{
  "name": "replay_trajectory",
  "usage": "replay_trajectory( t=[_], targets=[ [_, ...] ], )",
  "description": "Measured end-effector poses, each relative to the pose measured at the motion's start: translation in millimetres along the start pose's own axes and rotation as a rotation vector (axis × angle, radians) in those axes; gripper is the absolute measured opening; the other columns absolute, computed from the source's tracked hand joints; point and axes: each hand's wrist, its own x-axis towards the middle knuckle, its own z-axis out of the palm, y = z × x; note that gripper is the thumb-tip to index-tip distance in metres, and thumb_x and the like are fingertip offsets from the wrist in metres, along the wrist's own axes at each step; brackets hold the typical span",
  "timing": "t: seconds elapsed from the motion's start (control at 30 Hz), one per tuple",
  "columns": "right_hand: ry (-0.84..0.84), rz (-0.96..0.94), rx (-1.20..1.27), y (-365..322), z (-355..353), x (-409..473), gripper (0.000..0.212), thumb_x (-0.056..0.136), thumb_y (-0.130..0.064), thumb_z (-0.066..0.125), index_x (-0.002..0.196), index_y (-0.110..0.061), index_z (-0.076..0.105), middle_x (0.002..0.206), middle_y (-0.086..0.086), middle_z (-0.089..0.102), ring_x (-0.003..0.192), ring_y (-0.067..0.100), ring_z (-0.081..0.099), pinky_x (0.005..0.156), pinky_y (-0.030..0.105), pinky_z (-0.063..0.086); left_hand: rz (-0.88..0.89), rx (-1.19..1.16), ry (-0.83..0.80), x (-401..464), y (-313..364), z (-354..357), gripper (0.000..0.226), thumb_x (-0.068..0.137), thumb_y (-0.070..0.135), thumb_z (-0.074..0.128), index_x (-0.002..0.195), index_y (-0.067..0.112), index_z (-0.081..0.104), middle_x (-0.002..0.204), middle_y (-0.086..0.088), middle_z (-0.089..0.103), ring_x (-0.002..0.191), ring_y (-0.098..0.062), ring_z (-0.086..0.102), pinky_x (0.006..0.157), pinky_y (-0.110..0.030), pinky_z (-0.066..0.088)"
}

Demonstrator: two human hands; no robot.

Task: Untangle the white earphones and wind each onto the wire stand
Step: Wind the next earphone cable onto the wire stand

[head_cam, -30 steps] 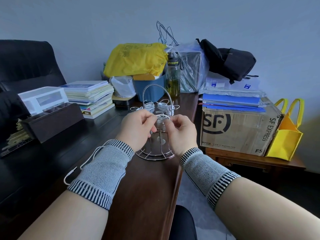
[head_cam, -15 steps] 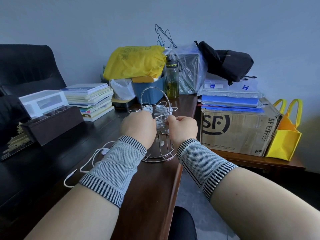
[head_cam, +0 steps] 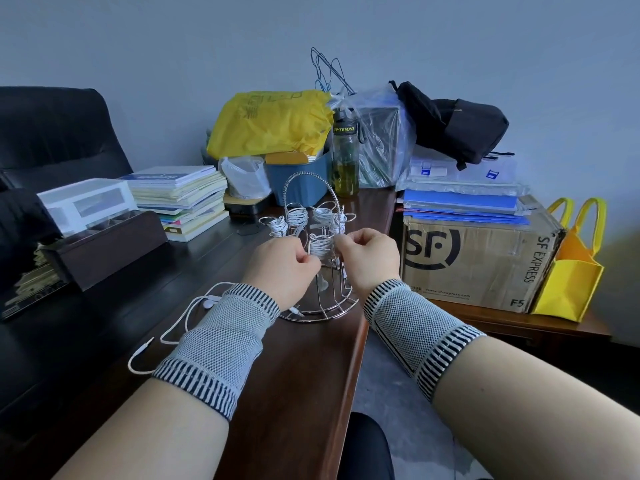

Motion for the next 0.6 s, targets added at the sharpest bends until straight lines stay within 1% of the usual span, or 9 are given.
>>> replay_trajectory(
  t=[0.07, 0.13, 0.2, 0.23, 0.3, 0.33, 0.4, 0.5, 0.6],
  targets=[
    [-0.015, -0.066, 0.011, 4.1, -2.8, -3.9, 0.019, 0.083, -0.018, 0.066, 0.066, -0.021, 0.058, 0.063, -0.009, 0.059, 0.059, 0.009, 0.055, 0.064, 0.027, 0.049, 0.019, -0.056, -0.01, 0.0, -4.7, 1.2, 0.026, 0.088, 0.022, 0.058, 0.064, 0.012, 0.06, 0.072, 0.0, 0.064, 0.071, -0.017, 0.055, 0.065, -0.029, 0.041],
    [-0.08, -0.111, 0.032, 8.4, -3.5, -10.9, 0.019, 0.08, -0.011, 0.066, 0.067, -0.022, 0.059, 0.067, -0.007, 0.063, 0.061, 0.009, 0.058, 0.066, 0.028, 0.053, 0.018, -0.158, -0.014, -1.3, -9.9, 2.3, 0.025, 0.088, 0.019, 0.061, 0.065, 0.011, 0.066, 0.076, 0.001, 0.069, 0.076, -0.017, 0.06, 0.068, -0.025, 0.044],
    [-0.153, -0.178, -0.02, 14.2, -2.2, -17.3, 0.021, 0.078, -0.01, 0.068, 0.066, -0.026, 0.061, 0.078, -0.004, 0.066, 0.068, 0.011, 0.06, 0.074, 0.029, 0.054, -0.005, -0.241, -0.024, -2.8, -11.9, 2.2, 0.021, 0.087, 0.019, 0.064, 0.073, 0.008, 0.074, 0.079, 0.008, 0.068, 0.081, -0.014, 0.062, 0.067, -0.013, 0.042],
    [-0.181, -0.219, -0.063, 16.2, -1.7, -20.1, 0.021, 0.078, -0.012, 0.07, 0.066, -0.028, 0.062, 0.084, -0.003, 0.065, 0.072, 0.01, 0.06, 0.077, 0.027, 0.053, -0.015, -0.269, -0.039, -2.9, -11.7, 2.1, 0.019, 0.087, 0.02, 0.065, 0.077, 0.007, 0.076, 0.08, 0.008, 0.069, 0.083, -0.014, 0.063, 0.069, -0.011, 0.043],
    [-0.217, -0.278, -0.104, 17.3, -1.8, -24.3, 0.016, 0.078, -0.019, 0.073, 0.07, -0.029, 0.064, 0.086, -0.006, 0.058, 0.074, 0.007, 0.058, 0.078, 0.021, 0.049, -0.045, -0.315, -0.076, -0.2, -12.2, 3.3, 0.017, 0.085, 0.024, 0.068, 0.074, 0.014, 0.077, 0.087, -0.003, 0.074, 0.085, -0.019, 0.066, 0.08, -0.027, 0.049],
    [-0.232, -0.293, -0.111, 17.3, -2.1, -25.5, 0.014, 0.078, -0.023, 0.074, 0.072, -0.032, 0.064, 0.085, -0.008, 0.055, 0.073, 0.006, 0.056, 0.076, 0.02, 0.049, -0.073, -0.347, -0.091, 0.8, -12.0, 3.7, 0.016, 0.082, 0.027, 0.071, 0.068, 0.021, 0.076, 0.089, -0.007, 0.075, 0.081, -0.02, 0.066, 0.081, -0.034, 0.052],
    [-0.251, -0.314, -0.141, 18.0, -2.6, -25.7, 0.016, 0.077, -0.03, 0.076, 0.074, -0.037, 0.062, 0.085, -0.009, 0.054, 0.073, 0.005, 0.055, 0.075, 0.018, 0.048, -0.117, -0.44, -0.099, 1.5, -10.7, 3.6, 0.013, 0.07, 0.035, 0.072, 0.063, 0.026, 0.077, 0.086, -0.005, 0.076, 0.074, -0.02, 0.066, 0.081, -0.045, 0.057],
    [-0.258, -0.339, -0.189, 19.3, -3.3, -26.3, 0.01, 0.079, -0.031, 0.076, 0.083, -0.032, 0.067, 0.089, -0.008, 0.062, 0.08, 0.006, 0.059, 0.08, 0.02, 0.048, -0.159, -0.509, -0.111, 2.6, -10.2, 5.1, 0.012, 0.063, 0.038, 0.068, 0.065, 0.03, 0.077, 0.083, 0.003, 0.076, 0.089, -0.02, 0.07, 0.085, -0.049, 0.057],
    [-0.272, -0.34, -0.194, 19.7, -4.9, -27.0, 0.005, 0.084, -0.027, 0.072, 0.089, -0.025, 0.072, 0.082, -0.015, 0.066, 0.077, 0.002, 0.06, 0.079, 0.017, 0.048, -0.172, -0.537, -0.102, 2.4, -10.3, 6.2, 0.013, 0.062, 0.04, 0.068, 0.066, 0.031, 0.077, 0.087, 0.012, 0.074, 0.093, -0.016, 0.068, 0.09, -0.047, 0.056]
  ],
)
